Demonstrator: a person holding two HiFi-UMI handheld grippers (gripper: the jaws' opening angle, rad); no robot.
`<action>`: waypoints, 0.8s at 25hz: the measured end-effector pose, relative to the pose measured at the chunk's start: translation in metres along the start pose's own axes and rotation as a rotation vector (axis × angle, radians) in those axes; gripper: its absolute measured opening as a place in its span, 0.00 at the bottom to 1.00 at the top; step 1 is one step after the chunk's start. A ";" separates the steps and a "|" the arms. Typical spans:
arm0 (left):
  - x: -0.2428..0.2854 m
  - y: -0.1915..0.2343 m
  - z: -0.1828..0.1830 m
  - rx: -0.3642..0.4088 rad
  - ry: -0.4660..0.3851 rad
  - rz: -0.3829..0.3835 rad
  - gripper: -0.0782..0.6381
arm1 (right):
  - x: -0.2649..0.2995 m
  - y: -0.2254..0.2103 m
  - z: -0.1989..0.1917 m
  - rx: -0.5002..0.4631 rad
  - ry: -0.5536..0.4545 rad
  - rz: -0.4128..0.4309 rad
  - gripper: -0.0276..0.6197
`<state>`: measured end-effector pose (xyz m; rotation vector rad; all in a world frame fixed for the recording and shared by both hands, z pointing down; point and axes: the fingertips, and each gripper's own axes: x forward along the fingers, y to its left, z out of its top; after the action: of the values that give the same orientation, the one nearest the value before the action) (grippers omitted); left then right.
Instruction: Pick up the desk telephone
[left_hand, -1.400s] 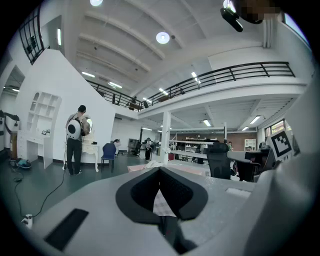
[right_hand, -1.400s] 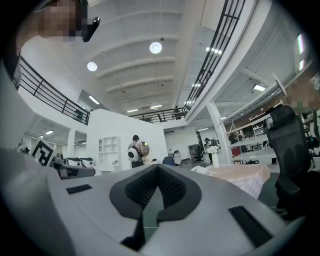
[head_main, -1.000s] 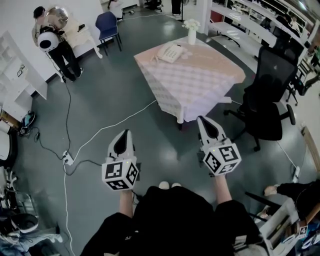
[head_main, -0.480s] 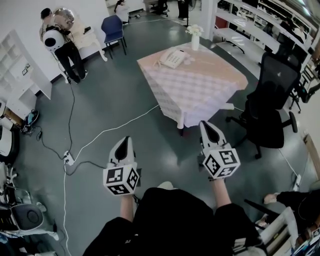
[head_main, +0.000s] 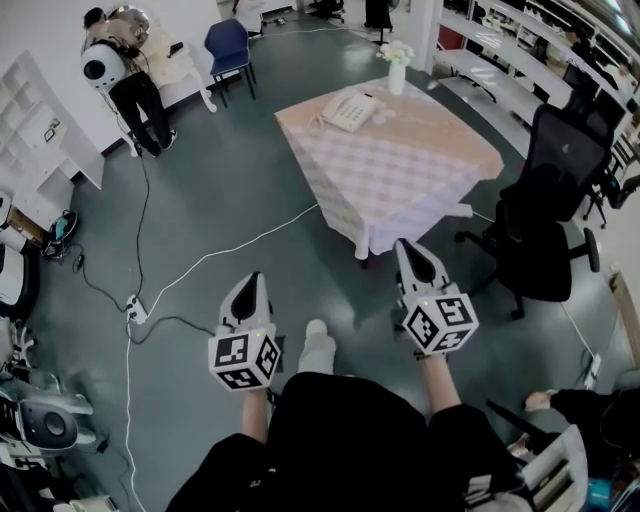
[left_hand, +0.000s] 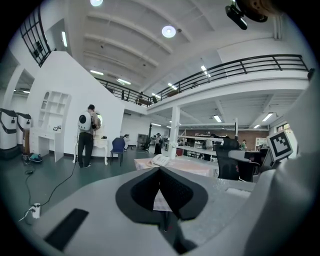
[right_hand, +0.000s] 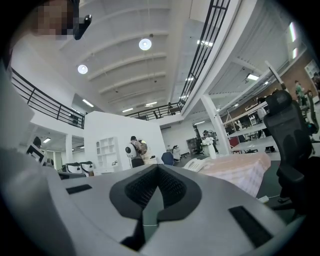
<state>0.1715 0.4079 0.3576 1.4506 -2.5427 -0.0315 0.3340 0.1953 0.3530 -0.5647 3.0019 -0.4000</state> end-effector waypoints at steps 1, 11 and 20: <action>0.006 0.002 -0.001 0.000 0.005 0.000 0.11 | 0.006 -0.002 -0.001 0.003 0.002 0.000 0.03; 0.095 0.040 0.008 -0.001 0.036 -0.040 0.11 | 0.091 -0.024 -0.014 0.029 0.022 -0.044 0.03; 0.199 0.081 0.033 0.006 0.063 -0.118 0.11 | 0.192 -0.042 -0.015 0.051 0.024 -0.121 0.03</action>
<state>-0.0016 0.2766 0.3703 1.5766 -2.4071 0.0032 0.1688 0.0910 0.3767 -0.7453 2.9800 -0.4921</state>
